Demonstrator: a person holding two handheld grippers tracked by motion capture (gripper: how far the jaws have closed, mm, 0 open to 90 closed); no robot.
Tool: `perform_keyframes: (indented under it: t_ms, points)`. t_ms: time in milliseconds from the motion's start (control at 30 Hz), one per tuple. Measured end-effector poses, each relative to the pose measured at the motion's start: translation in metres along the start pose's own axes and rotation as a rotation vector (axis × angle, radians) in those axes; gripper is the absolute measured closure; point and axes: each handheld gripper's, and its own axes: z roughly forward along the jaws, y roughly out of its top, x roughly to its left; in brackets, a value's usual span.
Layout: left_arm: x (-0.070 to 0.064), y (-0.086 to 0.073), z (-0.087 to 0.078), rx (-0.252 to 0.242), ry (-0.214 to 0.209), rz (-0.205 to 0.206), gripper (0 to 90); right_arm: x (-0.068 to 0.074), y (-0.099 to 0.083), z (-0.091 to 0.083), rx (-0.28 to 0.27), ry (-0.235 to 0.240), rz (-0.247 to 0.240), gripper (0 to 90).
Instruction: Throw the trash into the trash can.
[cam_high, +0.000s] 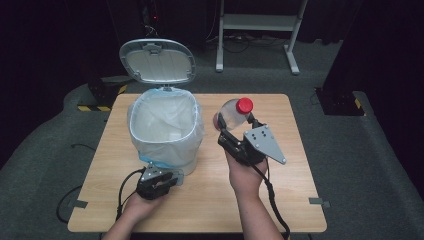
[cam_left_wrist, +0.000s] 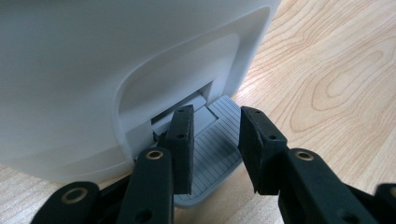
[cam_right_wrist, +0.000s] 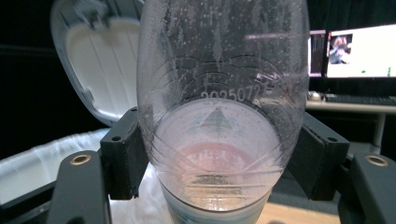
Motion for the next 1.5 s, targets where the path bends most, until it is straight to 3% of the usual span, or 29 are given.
perform_keyframes:
  t_ms: [600, 833, 1500]
  points:
    - [0.0, 0.0, 0.0, -0.005, 0.004, 0.008, 65.5, 0.021, 0.036, 0.018, -0.081, 0.051, -0.003, 29.8]
    - [0.0, 0.0, 0.0, -0.003, 0.002, 0.005, 65.5, 0.032, 0.045, 0.031, -0.097, 0.106, 0.018, 29.8]
    - [0.0, 0.0, 0.0, -0.001, -0.007, 0.006, 64.8, 0.074, 0.032, 0.073, -0.035, 0.217, 0.055, 29.7]
